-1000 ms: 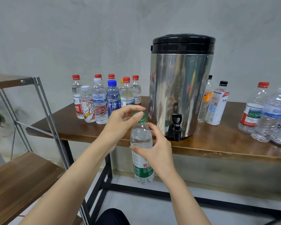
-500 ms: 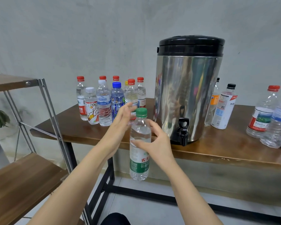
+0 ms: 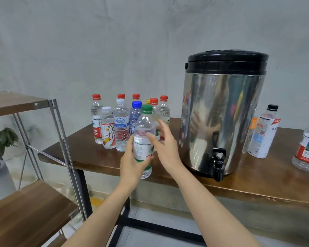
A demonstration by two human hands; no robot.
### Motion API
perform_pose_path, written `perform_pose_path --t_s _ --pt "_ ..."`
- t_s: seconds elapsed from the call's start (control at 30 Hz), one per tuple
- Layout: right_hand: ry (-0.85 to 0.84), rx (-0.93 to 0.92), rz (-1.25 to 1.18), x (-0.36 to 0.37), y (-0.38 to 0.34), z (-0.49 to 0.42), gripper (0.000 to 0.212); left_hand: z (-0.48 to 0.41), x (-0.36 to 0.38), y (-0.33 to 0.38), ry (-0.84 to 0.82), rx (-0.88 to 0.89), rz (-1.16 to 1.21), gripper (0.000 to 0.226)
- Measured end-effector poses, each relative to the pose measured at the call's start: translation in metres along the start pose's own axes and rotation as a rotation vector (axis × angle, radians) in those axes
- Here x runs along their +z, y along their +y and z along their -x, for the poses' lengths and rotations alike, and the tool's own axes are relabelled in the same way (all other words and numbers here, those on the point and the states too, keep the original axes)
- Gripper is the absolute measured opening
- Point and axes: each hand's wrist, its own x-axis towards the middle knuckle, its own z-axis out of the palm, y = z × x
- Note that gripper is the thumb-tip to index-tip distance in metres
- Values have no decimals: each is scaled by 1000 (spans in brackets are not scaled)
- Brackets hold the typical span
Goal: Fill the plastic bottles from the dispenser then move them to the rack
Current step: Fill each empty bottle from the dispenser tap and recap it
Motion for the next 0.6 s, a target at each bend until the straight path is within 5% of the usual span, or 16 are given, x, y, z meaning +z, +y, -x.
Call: perform_pose_path --t_s 0.1,0.27,0.6 --pt "19 77 280 2 33 0 54 -16 -12 -15 143 -30 -36 92" --pt "-218 169 934 8 80 6 58 -51 -39 -43 286 -118 -154 96" --pt "-234 116 1156 18 94 1 54 -69 -54 -75 371 -121 -263 95"
